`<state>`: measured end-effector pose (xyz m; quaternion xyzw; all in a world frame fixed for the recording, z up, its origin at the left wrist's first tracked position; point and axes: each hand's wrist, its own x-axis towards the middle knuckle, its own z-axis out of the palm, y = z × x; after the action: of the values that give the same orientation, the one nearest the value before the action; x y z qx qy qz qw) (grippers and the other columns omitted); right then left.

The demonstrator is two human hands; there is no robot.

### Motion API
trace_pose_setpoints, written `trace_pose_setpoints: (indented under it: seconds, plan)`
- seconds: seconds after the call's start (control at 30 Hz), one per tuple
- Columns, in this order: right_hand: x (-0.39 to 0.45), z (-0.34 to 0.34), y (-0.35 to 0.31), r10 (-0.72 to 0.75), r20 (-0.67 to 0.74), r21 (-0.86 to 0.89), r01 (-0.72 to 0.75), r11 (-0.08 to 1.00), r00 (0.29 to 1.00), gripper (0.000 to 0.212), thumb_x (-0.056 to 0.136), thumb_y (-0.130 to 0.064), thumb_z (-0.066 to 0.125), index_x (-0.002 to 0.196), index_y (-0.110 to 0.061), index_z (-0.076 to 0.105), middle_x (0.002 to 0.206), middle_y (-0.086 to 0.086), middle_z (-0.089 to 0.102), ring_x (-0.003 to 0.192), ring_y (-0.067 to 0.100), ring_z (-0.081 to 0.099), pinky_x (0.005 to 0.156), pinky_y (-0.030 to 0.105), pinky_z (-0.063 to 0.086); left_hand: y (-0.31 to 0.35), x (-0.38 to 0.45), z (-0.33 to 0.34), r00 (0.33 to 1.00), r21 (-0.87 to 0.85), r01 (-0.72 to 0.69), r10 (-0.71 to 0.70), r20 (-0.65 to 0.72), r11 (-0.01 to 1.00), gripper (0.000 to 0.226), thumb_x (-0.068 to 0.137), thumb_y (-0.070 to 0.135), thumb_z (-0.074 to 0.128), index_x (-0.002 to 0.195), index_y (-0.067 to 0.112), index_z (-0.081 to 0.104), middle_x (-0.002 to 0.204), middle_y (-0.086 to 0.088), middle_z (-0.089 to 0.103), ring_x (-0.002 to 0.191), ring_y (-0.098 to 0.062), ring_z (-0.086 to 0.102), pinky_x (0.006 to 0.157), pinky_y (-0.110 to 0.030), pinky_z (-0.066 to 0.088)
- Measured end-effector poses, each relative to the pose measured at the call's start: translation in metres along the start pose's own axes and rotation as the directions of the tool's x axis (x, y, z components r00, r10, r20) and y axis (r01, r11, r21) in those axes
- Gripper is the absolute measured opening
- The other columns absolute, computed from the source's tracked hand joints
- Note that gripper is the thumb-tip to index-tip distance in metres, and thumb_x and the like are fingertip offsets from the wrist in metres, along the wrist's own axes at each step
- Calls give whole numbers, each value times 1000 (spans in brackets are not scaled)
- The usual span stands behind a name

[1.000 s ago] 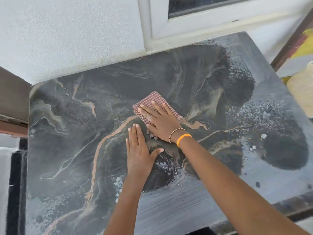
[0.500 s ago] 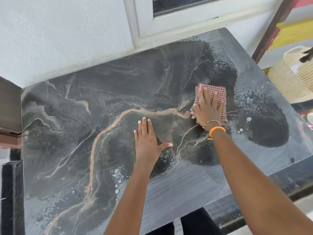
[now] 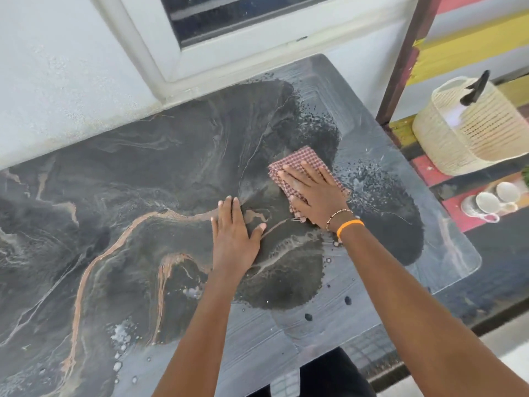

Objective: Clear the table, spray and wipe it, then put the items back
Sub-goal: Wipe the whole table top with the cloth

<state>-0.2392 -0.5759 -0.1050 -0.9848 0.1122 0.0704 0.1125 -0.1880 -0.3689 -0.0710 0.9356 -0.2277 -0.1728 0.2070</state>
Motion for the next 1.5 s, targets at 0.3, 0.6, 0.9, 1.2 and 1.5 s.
trace_pose_setpoints:
  seconds: [0.3,0.6,0.9,1.2,1.5]
  plan:
    - [-19,-16,105,644,-147,183,-620,763,750,58,95,-33,33,149,-24,13,158,-3,15,145,32,11,116,53,6,66,49,30,990,-20,99,-97,102,995,87,85,45,58,148,16,6,157,-1,-5,145,-22,-6,117,-42,0]
    - [48,-6,-15,-11,-40,64,13,998,999,59,93,-37,29,148,-26,12,158,-7,14,146,32,7,115,56,0,68,54,28,987,-137,118,-131,-94,983,58,90,-3,39,144,2,19,154,-12,17,143,-26,12,118,-37,11]
    - [110,-40,121,227,-104,82,-219,972,968,60,92,-41,35,147,-33,15,158,-11,15,146,31,6,114,58,2,78,89,30,995,10,100,-100,15,995,81,87,39,57,147,11,9,158,-2,2,145,-20,-6,118,-38,3]
    - [54,-17,55,332,-95,93,-324,941,938,64,93,-39,31,149,-25,4,160,-5,6,146,35,2,113,60,-4,75,89,33,995,-3,102,-102,0,995,83,85,42,59,147,16,11,158,4,4,145,-17,-1,117,-36,6]
    - [192,-45,66,-78,-26,34,79,996,997,58,95,-39,30,148,-35,7,158,-15,8,147,26,3,115,55,0,74,121,17,989,6,136,-136,-51,991,78,87,37,58,147,13,13,157,0,7,145,-20,-2,117,-38,4]
